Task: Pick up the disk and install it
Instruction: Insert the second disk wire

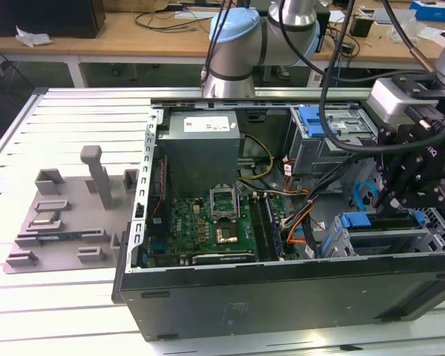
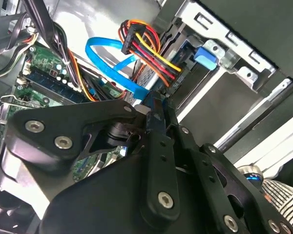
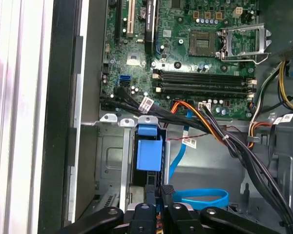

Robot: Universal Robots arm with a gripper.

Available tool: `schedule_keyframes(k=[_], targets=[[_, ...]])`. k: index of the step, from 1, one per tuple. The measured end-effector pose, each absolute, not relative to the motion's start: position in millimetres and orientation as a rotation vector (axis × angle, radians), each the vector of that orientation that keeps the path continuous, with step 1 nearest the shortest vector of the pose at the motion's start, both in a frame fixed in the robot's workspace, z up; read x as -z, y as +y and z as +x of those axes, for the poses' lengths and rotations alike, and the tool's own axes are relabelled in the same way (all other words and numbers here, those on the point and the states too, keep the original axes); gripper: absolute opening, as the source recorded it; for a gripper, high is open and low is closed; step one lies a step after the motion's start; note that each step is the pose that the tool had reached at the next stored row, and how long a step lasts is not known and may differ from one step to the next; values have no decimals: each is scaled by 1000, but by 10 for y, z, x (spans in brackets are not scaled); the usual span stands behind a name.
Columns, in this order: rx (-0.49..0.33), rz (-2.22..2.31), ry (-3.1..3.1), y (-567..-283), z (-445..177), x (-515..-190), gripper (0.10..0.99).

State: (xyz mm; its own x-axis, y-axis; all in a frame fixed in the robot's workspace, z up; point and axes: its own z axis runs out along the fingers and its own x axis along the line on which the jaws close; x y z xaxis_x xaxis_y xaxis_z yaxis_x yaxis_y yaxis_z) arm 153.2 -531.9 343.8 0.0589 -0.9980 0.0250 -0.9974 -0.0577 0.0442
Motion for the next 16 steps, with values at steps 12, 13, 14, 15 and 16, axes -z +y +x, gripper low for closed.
schedule_keyframes(k=[12,13,14,15,16], targets=[[23,2248,-2121,-5324,1526,-3478,161],[25,2248,-2120,-5324,1551,-3478,161],[27,2247,-2119,-5325,1573,-3476,161],[30,2246,-2118,-5324,1586,-3473,161],[30,2245,-2118,-5324,1586,-3471,161]])
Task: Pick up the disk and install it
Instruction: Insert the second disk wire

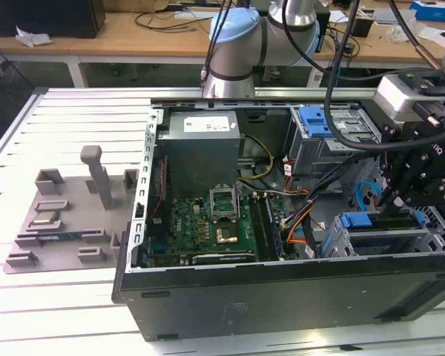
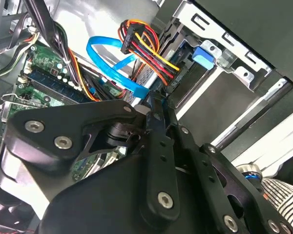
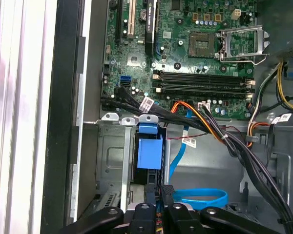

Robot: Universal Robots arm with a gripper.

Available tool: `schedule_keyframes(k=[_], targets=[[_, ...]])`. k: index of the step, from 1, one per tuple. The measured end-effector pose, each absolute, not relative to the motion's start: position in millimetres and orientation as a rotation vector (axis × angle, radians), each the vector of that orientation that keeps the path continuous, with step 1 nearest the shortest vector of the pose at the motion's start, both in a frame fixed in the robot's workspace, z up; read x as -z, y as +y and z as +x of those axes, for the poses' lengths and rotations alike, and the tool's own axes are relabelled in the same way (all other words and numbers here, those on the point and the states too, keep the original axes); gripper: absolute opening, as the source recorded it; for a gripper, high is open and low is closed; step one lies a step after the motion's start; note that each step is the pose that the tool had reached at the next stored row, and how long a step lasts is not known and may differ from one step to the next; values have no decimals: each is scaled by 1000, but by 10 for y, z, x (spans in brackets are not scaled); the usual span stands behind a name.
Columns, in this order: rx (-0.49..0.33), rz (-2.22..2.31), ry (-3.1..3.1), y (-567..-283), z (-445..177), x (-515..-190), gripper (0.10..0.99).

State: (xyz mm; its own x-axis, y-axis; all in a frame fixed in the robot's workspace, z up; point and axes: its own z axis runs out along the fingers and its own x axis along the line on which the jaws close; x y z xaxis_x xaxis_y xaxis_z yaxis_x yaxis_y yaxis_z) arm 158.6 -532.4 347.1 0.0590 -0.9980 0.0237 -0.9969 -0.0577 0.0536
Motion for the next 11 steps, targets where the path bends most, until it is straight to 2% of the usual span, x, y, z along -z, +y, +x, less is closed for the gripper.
schedule_keyframes(k=[11], targets=[[38,2241,-2113,-5340,1593,-3389,161]])
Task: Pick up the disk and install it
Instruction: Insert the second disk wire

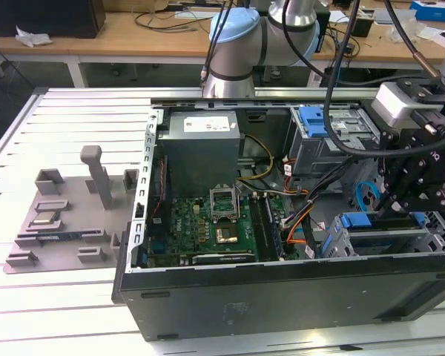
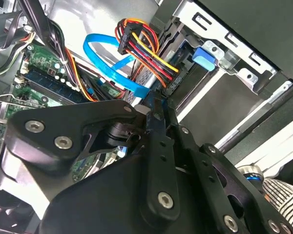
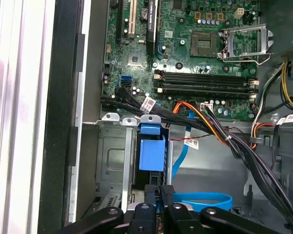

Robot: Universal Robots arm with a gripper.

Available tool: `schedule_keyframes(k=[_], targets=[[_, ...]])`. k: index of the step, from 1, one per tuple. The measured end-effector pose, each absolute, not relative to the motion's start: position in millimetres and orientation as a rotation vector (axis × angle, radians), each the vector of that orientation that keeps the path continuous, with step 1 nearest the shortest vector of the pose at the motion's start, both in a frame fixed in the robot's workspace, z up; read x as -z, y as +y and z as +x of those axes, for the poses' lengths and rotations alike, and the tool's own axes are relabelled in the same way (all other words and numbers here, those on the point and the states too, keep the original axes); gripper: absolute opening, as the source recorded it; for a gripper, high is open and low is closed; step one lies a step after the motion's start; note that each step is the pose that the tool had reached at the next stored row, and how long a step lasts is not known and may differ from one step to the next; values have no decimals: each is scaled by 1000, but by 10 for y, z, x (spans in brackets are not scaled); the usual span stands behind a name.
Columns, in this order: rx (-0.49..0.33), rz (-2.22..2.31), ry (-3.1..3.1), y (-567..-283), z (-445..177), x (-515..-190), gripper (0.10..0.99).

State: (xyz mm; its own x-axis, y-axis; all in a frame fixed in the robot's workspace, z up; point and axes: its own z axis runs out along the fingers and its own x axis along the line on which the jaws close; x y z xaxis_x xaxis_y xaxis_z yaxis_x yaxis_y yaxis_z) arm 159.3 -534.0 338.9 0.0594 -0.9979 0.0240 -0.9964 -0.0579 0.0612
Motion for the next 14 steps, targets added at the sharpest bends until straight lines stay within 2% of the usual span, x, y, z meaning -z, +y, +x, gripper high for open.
schedule_keyframes(k=[3,4,9,10,12,14], targets=[[40,2242,-2114,-5340,1593,-3382,173],[39,2242,-2114,-5340,1593,-3383,235],[38,2242,-2113,-5333,1593,-3595,235],[39,2242,-2113,-5330,1593,-3617,227],[39,2242,-2113,-5326,1593,-3685,106],[38,2242,-2113,-5324,1593,-3756,106]])
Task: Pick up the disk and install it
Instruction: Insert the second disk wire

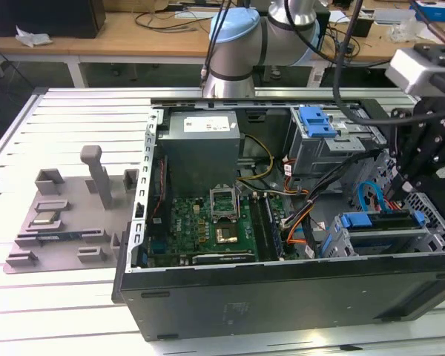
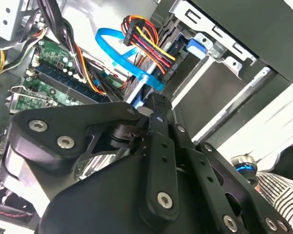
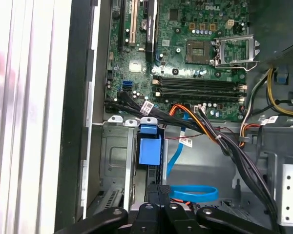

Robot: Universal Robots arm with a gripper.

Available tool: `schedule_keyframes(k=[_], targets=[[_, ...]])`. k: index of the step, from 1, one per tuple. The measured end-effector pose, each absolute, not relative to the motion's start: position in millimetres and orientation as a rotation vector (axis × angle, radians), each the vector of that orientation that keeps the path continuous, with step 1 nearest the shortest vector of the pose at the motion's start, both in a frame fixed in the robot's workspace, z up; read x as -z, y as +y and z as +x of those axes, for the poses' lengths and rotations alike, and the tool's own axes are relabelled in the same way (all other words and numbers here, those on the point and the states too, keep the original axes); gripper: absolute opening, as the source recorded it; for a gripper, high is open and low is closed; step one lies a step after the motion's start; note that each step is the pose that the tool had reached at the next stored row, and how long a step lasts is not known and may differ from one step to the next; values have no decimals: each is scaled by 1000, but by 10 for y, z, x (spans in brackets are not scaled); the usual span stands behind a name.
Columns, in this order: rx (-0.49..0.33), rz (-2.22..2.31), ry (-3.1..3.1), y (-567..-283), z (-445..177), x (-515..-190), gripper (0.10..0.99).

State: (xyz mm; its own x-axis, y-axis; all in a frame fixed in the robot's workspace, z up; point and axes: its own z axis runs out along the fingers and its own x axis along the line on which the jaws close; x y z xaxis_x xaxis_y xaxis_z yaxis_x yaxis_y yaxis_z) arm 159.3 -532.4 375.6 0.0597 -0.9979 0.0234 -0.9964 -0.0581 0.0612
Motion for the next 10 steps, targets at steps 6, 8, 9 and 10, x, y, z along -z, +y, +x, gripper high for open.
schedule_keyframes(k=[6,8,9,10], targets=[[39,2242,-2113,-5323,1593,-3870,106],[39,2242,-2113,-5323,1593,-3873,106],[39,2242,-2113,-5323,1593,-3873,106],[39,2242,-2113,-5323,1593,-3874,106]])
